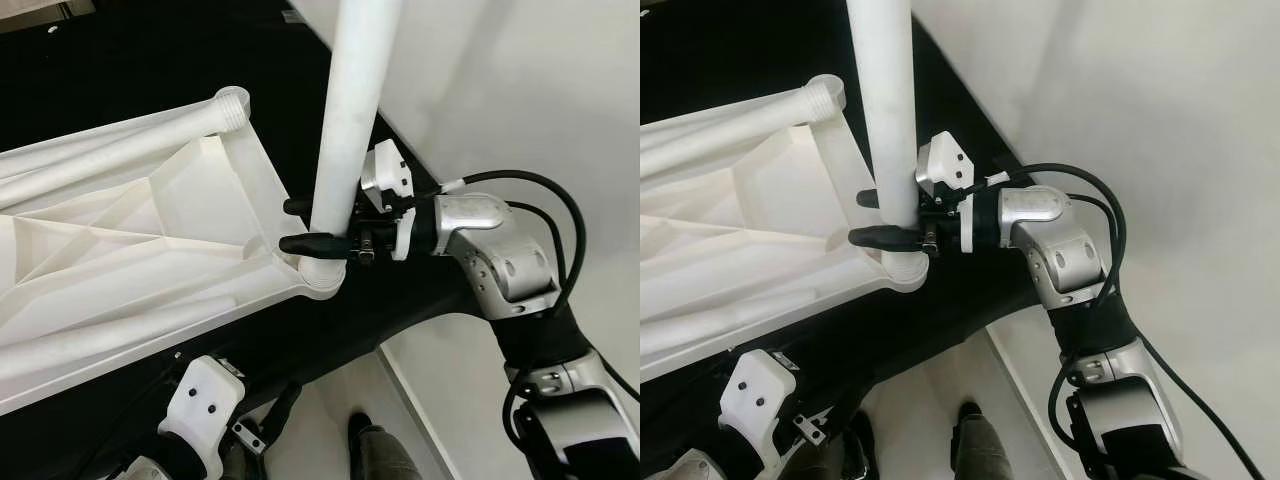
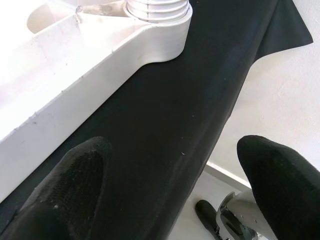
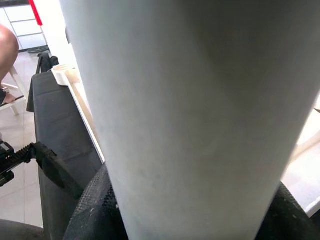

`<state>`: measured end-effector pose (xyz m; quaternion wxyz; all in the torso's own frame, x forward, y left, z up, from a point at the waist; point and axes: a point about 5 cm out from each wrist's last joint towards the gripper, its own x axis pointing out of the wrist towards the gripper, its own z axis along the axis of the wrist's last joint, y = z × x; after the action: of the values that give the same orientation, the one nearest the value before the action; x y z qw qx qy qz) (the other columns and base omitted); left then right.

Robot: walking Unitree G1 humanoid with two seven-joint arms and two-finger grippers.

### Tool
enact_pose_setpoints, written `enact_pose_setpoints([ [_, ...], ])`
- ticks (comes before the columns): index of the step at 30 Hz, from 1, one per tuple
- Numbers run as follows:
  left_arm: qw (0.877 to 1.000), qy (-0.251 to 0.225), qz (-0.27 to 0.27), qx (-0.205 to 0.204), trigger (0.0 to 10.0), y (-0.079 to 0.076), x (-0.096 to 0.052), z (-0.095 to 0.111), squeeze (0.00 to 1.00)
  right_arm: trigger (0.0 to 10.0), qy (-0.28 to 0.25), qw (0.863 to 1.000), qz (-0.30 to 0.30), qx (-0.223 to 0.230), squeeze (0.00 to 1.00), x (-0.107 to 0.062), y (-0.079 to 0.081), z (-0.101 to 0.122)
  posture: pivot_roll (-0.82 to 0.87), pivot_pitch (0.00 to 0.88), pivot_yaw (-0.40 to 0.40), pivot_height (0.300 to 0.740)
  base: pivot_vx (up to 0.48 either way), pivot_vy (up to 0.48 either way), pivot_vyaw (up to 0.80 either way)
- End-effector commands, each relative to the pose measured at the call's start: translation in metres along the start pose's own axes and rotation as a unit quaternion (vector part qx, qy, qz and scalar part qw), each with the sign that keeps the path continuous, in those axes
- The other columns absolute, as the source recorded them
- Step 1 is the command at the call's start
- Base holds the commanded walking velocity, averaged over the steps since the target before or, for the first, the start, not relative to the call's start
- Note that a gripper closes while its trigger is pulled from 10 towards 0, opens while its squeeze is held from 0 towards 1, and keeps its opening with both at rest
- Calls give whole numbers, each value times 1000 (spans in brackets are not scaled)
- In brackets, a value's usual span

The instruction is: Building children table

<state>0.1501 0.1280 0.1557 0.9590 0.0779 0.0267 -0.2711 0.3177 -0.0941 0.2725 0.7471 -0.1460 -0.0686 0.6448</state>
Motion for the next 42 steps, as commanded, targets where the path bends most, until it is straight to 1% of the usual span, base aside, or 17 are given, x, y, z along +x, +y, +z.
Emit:
enact_pose_setpoints([
  [1, 1000, 7, -2, -8, 10000, -3, -2, -2, 0, 0, 19, 1000, -5, 20, 0, -3, 2, -12, -210, 326, -70, 740, 0, 0, 0],
  [5, 1000, 7, 0, -9, 10000, -3, -3, -3, 0, 0, 32, 994, -79, 65, 0, 0, 24, -28, -217, 323, -81, 740, 0, 0, 0],
  [6, 1000, 7, 1, -9, 10000, -2, -3, -3, 0, 0, 63, 983, -157, 75, 0, 5, 31, -39, -217, 323, -81, 740, 0, 0, 0],
  [7, 1000, 7, 1, -9, 10000, -2, -4, -3, 0, 0, 108, 938, -305, 126, 0, 3, 43, -59, -218, 324, -79, 740, 0, 0, 0],
  [8, 1000, 7, 1, -9, 10000, -2, -4, -3, 0, 0, 108, 938, -305, 126, 0, 3, 43, -59, -218, 324, -79, 740, 0, 0, 0],
  [9, 1000, 8, 1, -8, 10000, 0, -3, -4, 0, 0, 155, 873, -427, 179, 0, -2, 68, -76, -218, 331, -65, 740, 0, 0, 0],
  [12, 1000, 9, 1, -7, 10000, 1, -2, -4, 0, 0, 152, 874, -422, 187, 0, 2, 77, -76, -218, 331, -65, 740, 0, 0, 0],
  [18, 1000, 9, 0, -3, 10000, 4, 2, -7, 0, 0, 133, 906, -368, 162, 0, 19, 76, -71, -224, 302, -64, 740, 0, 0, 0],
  [22, 1000, 8, 2, -2, 10000, 5, 2, -8, 0, 0, 132, 906, -367, 164, 0, 22, 77, -69, -224, 300, -63, 740, 0, 0, 0],
  [23, 1000, 8, 5, -1, 10000, 5, 3, -9, 0, 10000, 96, 925, -324, 172, 373, 29, 76, -58, -211, 284, -66, 740, 0, 0, 0],
  [25, 1000, 8, 5, -1, 10000, 5, 3, -9, 0, 10000, 96, 925, -324, 172, 373, 29, 76, -58, -211, 284, -66, 740, 0, 0, 0],
  [26, 1000, 8, 5, 0, 10000, 5, 4, -10, 0, 10000, 47, 955, -222, 192, 1000, 36, 76, -44, -208, 279, -71, 740, 0, 0, 0],
  [32, 1000, 7, 4, 0, 10000, 4, 6, -9, 0, 10000, -13, 981, -112, 157, 957, 27, 58, -25, -204, 278, -76, 740, 0, 0, 0],
  [33, 1000, 5, 4, -1, 10000, 3, 6, -8, 0, 10000, -15, 990, -66, 125, 220, 20, 48, -21, -203, 279, -81, 740, 0, 0, 0],
  [34, 1000, 5, 4, -1, 10000, 3, 6, -8, 0, 10000, -15, 990, -66, 125, 220, 20, 48, -21, -203, 279, -81, 740, 0, 0, 0],
  [35, 1000, 4, 5, -1, 10000, 2, 7, -8, 0, 10000, -11, 995, -34, 94, 0, 14, 40, -19, -199, 279, -82, 740, 0, 0, 0],
  [42, 1000, 2, 4, -3, 10000, 1, 7, -7, 0, 10000, 0, 997, 56, 55, 0, 8, 20, -12, -190, 289, -87, 740, 0, 0, 0],
])
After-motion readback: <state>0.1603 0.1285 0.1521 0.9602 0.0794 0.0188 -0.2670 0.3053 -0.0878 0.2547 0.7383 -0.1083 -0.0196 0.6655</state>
